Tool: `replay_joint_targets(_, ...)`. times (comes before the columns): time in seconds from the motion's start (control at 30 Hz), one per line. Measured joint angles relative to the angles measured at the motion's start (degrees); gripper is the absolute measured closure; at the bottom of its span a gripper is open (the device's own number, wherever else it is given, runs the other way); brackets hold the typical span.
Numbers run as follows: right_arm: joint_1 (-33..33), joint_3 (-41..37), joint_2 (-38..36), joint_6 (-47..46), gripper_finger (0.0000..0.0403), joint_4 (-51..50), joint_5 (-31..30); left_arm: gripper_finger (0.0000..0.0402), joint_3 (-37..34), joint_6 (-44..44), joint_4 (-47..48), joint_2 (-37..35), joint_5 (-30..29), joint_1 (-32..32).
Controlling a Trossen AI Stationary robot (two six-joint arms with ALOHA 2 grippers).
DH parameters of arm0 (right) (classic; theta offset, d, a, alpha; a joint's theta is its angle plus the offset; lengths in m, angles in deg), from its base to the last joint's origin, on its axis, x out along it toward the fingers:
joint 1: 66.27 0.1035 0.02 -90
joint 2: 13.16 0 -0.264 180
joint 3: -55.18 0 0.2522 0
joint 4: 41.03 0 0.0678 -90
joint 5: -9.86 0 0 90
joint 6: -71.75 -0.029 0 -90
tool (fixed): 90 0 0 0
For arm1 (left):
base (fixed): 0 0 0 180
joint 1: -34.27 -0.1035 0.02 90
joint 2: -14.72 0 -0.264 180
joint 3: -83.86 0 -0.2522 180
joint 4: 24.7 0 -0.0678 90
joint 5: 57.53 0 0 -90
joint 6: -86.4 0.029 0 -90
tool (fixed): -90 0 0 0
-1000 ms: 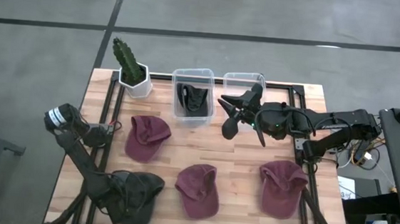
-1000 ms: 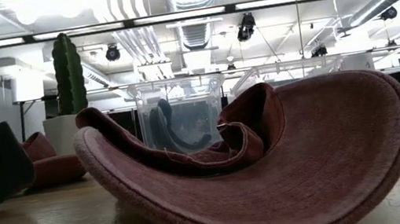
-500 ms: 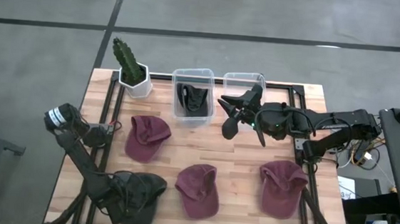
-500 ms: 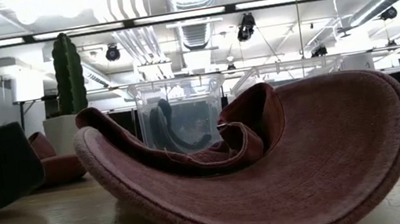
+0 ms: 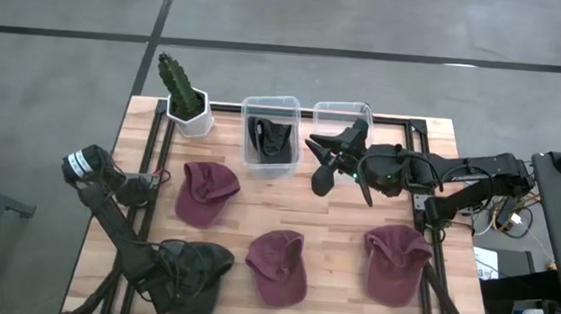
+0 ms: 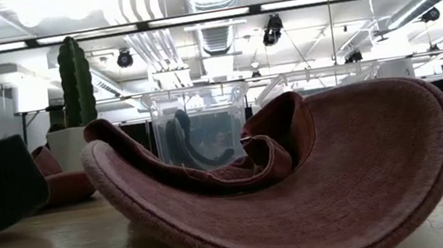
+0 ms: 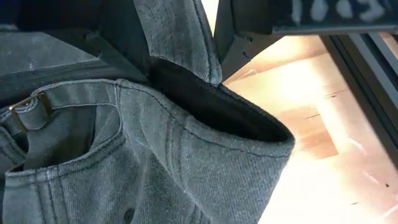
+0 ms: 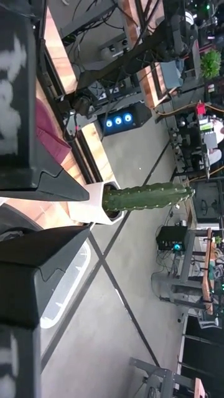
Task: Pick & Place hat
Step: Put the gray cap into the left transparent bin
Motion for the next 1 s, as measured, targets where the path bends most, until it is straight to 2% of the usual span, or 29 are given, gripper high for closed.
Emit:
replay_joint_targets(0.73,0.0,0.0,0.0,0.0,0.0335,0.0,0.0,0.0245,0.0,1.6,-0.6,0.0,-1.8,0.0)
replay_joint_targets(0.87,0.0,0.0,0.0,0.0,0.0335,0.0,0.0,0.0273,0.0,1.5,-0.8,0.0,-2.1,0.0)
replay_joint_targets(1.0,0.0,0.0,0.0,0.0,0.0335,0.0,0.0,0.0323,0.0,1.5,-0.9,0.0,-4.1,0.0)
